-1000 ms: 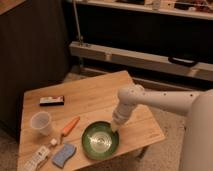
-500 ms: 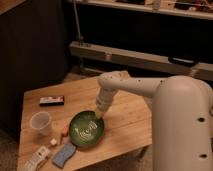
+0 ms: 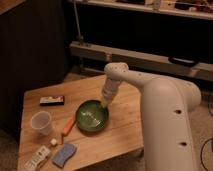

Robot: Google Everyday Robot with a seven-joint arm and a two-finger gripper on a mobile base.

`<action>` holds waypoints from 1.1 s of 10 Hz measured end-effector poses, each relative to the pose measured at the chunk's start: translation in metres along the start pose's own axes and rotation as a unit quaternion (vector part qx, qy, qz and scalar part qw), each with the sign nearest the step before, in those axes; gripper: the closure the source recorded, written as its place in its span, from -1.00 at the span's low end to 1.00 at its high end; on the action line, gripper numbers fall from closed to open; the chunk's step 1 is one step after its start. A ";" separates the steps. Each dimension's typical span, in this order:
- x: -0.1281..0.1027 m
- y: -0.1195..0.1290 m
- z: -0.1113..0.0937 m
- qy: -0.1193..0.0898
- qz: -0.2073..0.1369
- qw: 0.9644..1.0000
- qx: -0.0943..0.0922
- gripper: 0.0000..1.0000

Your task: Drag the ceramic bowl in a circle

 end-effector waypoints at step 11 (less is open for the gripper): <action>0.229 -0.022 0.005 -0.005 0.069 0.997 -0.026 1.00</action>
